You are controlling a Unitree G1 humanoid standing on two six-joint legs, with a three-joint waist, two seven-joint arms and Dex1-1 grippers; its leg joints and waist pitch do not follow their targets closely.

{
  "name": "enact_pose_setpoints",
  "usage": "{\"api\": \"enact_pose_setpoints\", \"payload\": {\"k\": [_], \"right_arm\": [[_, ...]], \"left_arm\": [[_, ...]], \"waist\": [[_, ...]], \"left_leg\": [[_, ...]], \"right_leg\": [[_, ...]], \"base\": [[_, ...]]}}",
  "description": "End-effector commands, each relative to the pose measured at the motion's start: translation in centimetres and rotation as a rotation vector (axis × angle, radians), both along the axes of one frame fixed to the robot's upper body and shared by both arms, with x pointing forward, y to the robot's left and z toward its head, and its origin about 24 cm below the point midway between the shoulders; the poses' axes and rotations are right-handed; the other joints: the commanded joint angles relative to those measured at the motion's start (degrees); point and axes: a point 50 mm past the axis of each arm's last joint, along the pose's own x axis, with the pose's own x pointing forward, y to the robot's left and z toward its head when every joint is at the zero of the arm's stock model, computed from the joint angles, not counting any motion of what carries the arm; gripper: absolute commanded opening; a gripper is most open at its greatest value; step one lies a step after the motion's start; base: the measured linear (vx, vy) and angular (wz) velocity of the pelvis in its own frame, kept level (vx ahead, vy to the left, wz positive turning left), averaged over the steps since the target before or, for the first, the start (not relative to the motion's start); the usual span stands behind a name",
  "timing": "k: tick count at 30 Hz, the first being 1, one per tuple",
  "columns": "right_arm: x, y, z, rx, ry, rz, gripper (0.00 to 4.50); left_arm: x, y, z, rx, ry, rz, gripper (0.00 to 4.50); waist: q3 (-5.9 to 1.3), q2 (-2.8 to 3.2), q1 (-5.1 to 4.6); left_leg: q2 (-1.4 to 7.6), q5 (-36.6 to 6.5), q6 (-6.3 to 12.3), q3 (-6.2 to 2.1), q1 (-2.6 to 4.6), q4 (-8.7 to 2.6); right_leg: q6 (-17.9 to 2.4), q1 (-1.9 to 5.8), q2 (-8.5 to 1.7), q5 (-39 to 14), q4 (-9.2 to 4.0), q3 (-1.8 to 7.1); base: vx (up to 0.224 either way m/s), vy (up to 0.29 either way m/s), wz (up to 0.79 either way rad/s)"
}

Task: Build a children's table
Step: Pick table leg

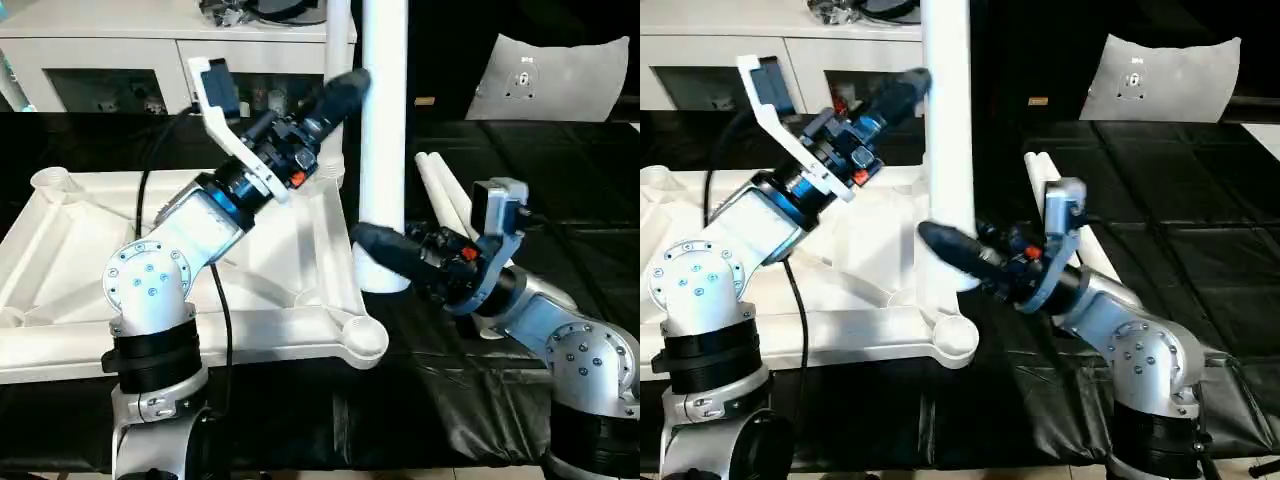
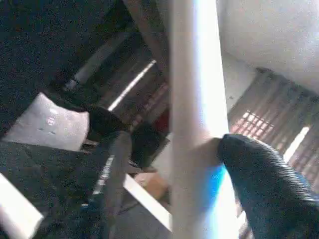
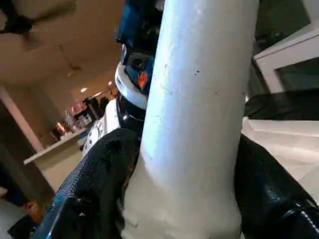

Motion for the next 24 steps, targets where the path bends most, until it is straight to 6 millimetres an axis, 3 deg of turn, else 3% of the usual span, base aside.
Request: {"api": "enact_pose_setpoints", "payload": {"k": [1, 5, 7, 9, 11, 14, 15, 18, 20, 24], "right_arm": [[-0.4, 0.1, 0.6, -0.011, -0.047, 0.014, 2.6], [-0.6, 0.0, 0.3, -0.04, -0.051, 0.014, 2.6], [-0.6, 0.0, 0.0, -0.062, -0.052, 0.01, 2.6], [-0.5, 0.0, -0.2, -0.089, -0.058, 0.0, 2.6], [-0.3, 0.1, -0.3, -0.13, -0.08, -0.017, 2.6], [0.4, 0.6, -0.9, -0.246, -0.135, -0.099, 2.6], [0.7, 0.8, -1.1, -0.292, -0.158, -0.131, 2.6], [1.4, 1.6, -1.8, -0.389, -0.219, -0.207, 2.6], [1.8, 2.3, -2.5, -0.469, -0.288, -0.258, 2.6], [2.7, 3.1, -3.9, -0.578, -0.371, -0.393, 2.6]], "left_arm": [[-0.4, -0.4, 0.6, 0.004, -0.012, -0.027, 3.54], [-0.9, -0.7, 0.8, -0.012, -0.01, -0.077, 3.76], [-1.2, -0.6, 0.9, -0.022, -0.015, -0.096, 4.09], [-1.4, -0.5, 0.9, -0.014, -0.017, -0.096, 4.08], [-1.4, -0.4, 0.7, 0.021, -0.02, -0.082, 4.24], [-1.1, -0.3, -0.6, 0.222, -0.057, 0.026, 4.5], [-0.9, -0.3, -1.0, 0.284, -0.07, 0.068, 4.27], [-0.1, -0.3, -2.0, 0.38, -0.072, 0.196, 4.14], [0.4, -0.3, -2.5, 0.424, -0.058, 0.279, 3.83], [0.6, -0.8, -2.9, 0.432, -0.043, 0.355, 3.53]], "waist": [[-3.55, -0.03, 0.19], [-3.56, -0.28, 0.28], [-3.49, -0.37, 0.24], [-3.43, -0.35, 0.25], [-3.4, -0.38, 0.13], [-3.31, -0.24, -0.08], [-3.3, -0.13, -0.28], [-3.45, -0.02, -0.38], [-3.65, 0.06, -0.49], [-3.58, -0.11, -0.67]], "left_leg": [[2.89, 2.03, 1.97, -0.8, 0.01, -3.53], [2.88, 1.99, 1.72, -0.82, -0.03, -3.55], [2.86, 1.62, 1.66, -0.77, -0.03, -3.55], [2.87, 1.51, 1.54, -0.77, -0.07, -3.56], [2.87, 1.29, 1.5, -0.78, -0.09, -3.57], [3.34, 0.95, 1.44, -1.11, -0.07, -3.85], [3.3, 0.41, 1.11, -0.96, 0.12, -3.78], [3.26, 0.67, 0.39, -0.87, 0.14, -3.67], [3.25, 1.45, 0.25, -0.86, 0.04, -3.53], [3.2, 0.53, -0.08, -0.83, -0.16, -3.65]], "right_leg": [[-11.19, 3.28, -5.35, 2.51, -4.6, 2.7], [-10.86, 3.45, -5.31, 2.55, -4.52, 2.77], [-10.71, 3.39, -5.32, 1.73, -4.58, 2.75], [-10.4, 3.3, -5.32, 0.49, -4.74, 2.75], [-9.7, 3.31, -5.28, -0.36, -4.85, 2.78], [-7.88, 2.95, -5.44, -2.11, -5.02, 2.72], [-7.39, 2.76, -5.44, -3.2, -5.06, 2.81], [-7.83, 2.8, -5.42, -1.82, -4.92, 2.86], [-9.17, 2.92, -5.29, 4.05, -4.38, 2.86], [-11.19, 3.13, -5.42, 7.14, -4.07, 2.88]], "base": [[0.0, 0.0, 0.0], [0.0, 0.0, 0.0], [0.0, 0.0, 0.0], [0.0, 0.0, 0.0], [0.0, 0.0, 0.0], [0.0, 0.0, 0.0], [0.0, 0.0, 0.0], [0.0, 0.0, 0.0], [0.0, 0.0, 0.0], [0.0, 0.0, 0.0]]}}
